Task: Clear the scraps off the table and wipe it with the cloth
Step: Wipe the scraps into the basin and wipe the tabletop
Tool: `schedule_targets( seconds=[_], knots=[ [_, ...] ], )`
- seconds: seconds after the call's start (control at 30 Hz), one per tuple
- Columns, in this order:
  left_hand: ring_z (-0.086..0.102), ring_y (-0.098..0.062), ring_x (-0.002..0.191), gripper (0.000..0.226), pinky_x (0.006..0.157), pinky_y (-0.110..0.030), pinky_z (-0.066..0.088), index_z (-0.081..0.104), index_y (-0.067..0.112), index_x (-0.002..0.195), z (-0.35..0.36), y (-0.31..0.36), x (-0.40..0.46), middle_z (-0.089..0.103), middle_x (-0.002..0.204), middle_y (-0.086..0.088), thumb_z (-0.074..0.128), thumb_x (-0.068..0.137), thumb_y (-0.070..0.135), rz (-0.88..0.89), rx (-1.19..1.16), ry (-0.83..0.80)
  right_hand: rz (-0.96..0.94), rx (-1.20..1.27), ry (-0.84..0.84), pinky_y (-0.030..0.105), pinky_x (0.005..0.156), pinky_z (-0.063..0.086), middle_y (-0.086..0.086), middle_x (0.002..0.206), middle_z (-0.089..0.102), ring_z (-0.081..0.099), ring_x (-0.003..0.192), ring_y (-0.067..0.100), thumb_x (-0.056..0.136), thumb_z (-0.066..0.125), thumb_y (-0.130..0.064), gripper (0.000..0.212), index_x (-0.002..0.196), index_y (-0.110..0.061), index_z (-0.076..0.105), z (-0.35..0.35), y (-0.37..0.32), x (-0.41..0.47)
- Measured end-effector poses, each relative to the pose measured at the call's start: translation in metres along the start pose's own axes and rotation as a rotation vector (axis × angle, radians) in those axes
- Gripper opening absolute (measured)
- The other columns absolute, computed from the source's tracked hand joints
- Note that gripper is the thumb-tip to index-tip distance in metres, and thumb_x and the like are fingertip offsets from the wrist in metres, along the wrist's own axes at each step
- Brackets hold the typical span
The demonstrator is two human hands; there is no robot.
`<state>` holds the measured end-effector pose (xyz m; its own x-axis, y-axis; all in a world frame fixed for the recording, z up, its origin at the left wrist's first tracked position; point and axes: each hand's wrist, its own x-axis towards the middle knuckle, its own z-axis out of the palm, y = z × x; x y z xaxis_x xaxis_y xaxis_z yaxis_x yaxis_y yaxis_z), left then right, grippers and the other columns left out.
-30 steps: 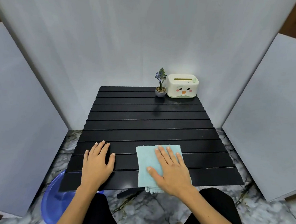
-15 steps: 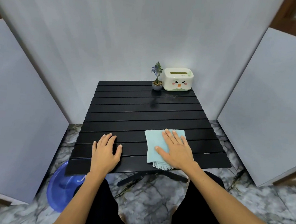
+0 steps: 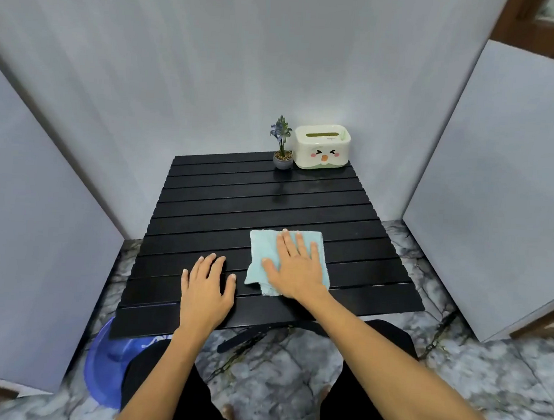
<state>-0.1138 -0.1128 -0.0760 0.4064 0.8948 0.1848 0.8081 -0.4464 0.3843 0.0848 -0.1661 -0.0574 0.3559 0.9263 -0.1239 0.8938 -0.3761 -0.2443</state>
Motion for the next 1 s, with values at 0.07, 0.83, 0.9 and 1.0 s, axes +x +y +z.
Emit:
schedule_targets(
  seconds=[0.07, 0.83, 0.9, 1.0],
  knots=[
    [0.035, -0.027, 0.144, 0.057, 0.117, -0.056, 0.020, 0.054, 0.014, 0.139, 0.003, 0.004, 0.003, 0.048, 0.150, -0.005, 0.042, 0.092, 0.045, -0.001, 0.000, 0.005, -0.117, -0.020, -0.006, 0.047, 0.121, -0.009, -0.008, 0.167, -0.005, -0.010, 0.153, 0.017, 0.097, 0.017, -0.063, 0.076, 0.159, -0.024, -0.001, 0.003, 0.008, -0.014],
    [0.029, -0.021, 0.147, 0.067, 0.120, -0.051, 0.016, 0.052, 0.019, 0.141, 0.030, 0.055, 0.015, 0.043, 0.153, 0.000, 0.028, 0.091, 0.057, 0.172, -0.005, -0.060, 0.040, -0.024, 0.037, 0.039, 0.124, -0.005, -0.018, 0.165, -0.003, -0.006, 0.151, 0.006, 0.089, 0.022, -0.078, 0.082, 0.158, -0.037, 0.002, -0.029, 0.145, -0.045],
    [0.029, -0.020, 0.147, 0.067, 0.120, -0.050, 0.015, 0.052, 0.020, 0.141, 0.030, 0.055, 0.015, 0.043, 0.153, 0.000, 0.028, 0.091, 0.057, 0.166, -0.006, -0.060, 0.034, -0.022, 0.043, 0.039, 0.123, -0.005, -0.018, 0.165, -0.002, -0.006, 0.151, 0.005, 0.089, 0.022, -0.078, 0.083, 0.158, -0.037, 0.002, -0.029, 0.146, -0.046],
    [0.029, -0.019, 0.147, 0.067, 0.120, -0.049, 0.015, 0.052, 0.020, 0.141, 0.030, 0.056, 0.014, 0.043, 0.153, 0.001, 0.028, 0.091, 0.057, 0.163, -0.005, -0.064, 0.035, -0.021, 0.049, 0.039, 0.123, -0.005, -0.019, 0.165, -0.001, -0.006, 0.151, 0.005, 0.088, 0.023, -0.079, 0.084, 0.158, -0.037, 0.004, -0.028, 0.146, -0.046]
  ],
)
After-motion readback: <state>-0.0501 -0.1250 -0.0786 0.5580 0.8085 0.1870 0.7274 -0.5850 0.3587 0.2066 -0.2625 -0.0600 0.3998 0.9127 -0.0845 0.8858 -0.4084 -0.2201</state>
